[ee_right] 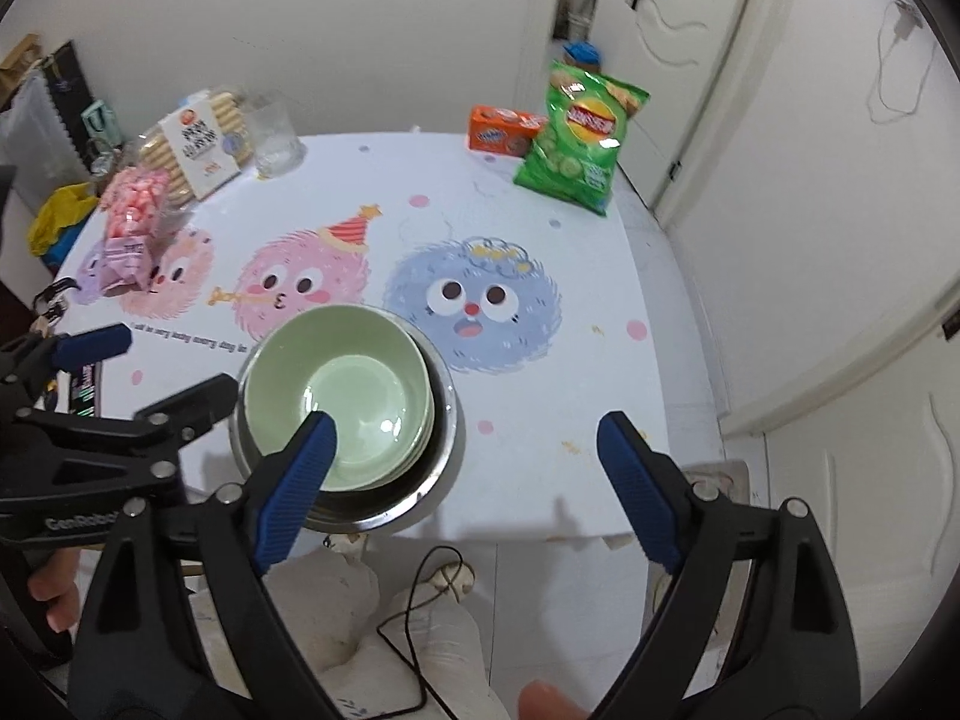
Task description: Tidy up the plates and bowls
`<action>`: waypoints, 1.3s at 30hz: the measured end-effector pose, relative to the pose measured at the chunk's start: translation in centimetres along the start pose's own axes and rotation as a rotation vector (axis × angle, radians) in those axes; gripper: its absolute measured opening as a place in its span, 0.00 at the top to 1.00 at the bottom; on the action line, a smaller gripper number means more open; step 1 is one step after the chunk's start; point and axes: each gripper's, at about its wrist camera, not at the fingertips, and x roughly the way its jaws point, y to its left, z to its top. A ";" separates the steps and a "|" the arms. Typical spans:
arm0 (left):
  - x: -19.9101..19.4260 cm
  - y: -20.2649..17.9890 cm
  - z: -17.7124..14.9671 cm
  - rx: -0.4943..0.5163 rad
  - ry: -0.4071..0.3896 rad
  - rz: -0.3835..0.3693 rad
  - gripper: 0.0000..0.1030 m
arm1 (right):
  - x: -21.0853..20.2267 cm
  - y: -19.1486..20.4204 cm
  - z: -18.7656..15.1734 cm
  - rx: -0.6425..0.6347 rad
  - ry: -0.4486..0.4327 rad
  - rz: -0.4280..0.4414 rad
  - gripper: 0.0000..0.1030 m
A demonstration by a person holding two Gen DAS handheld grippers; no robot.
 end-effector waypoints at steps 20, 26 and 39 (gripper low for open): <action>-1.2 -0.7 -1.3 0.030 0.000 0.055 0.00 | -0.5 -0.2 -1.6 0.109 0.071 -0.075 0.14; -1.3 -0.8 -2.2 0.022 0.009 0.079 0.00 | -0.2 -0.7 -2.6 0.138 0.090 -0.051 0.14; -1.9 -1.1 -2.5 0.010 0.001 0.107 0.00 | -0.1 -2.3 -3.6 0.174 0.103 -0.055 0.14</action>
